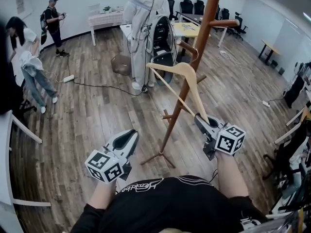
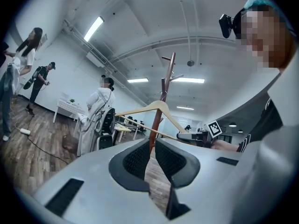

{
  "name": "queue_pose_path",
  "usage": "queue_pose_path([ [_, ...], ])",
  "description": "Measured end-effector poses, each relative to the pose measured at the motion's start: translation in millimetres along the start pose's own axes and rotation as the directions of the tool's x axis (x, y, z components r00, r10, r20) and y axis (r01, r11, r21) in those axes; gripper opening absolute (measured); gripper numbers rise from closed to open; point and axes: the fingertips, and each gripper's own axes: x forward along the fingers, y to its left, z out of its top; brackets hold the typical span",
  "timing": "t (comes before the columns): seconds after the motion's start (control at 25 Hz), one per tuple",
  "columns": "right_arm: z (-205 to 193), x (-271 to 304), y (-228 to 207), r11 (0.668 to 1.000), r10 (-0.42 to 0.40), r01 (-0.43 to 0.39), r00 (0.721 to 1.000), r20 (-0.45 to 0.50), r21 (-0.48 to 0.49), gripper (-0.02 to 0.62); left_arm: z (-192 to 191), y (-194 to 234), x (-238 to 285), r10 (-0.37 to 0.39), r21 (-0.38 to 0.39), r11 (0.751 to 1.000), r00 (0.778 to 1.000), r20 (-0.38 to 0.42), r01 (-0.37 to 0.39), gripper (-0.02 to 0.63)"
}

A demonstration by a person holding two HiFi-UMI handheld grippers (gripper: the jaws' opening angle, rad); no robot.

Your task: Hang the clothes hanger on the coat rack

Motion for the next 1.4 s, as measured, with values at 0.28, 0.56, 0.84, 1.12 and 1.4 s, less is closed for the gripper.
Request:
queue_pose_path([
  [0.28,1,4,0,1.000,-0.007,0.006,1.000,0.030,0.008,0.057,-6,7,-9,-0.007,-0.005,1.000,1.000,-0.009,0.007,0.041],
  [0.56,5,-6,3,1.000,0.007,-0.007,0.999,0.034,0.012,0.066,2,-1,-22,-0.004,0.006,1.000,1.000,0.022,0.004,0.041],
  [0.84,14,-41,1,0.997,-0.079,0.080,0.989,0.124,-0.008,0.264,3,-34,-28,-0.012,0.041,0.999,1.000,0.007,0.011,0.041],
  [1.12,5,-115,18,0.997,-0.065,0.070,0.982,0.176,-0.026,0.265,-17,-89,-30,0.007,0.039,0.999,1.000,-0.024,-0.006,0.041],
  [1.4,-45,-191,71,0.995,0.102,-0.102,0.986,0.133,-0.003,0.264,-53,-173,-45,0.004,0.027,1.000,0.998,-0.062,-0.002,0.041],
])
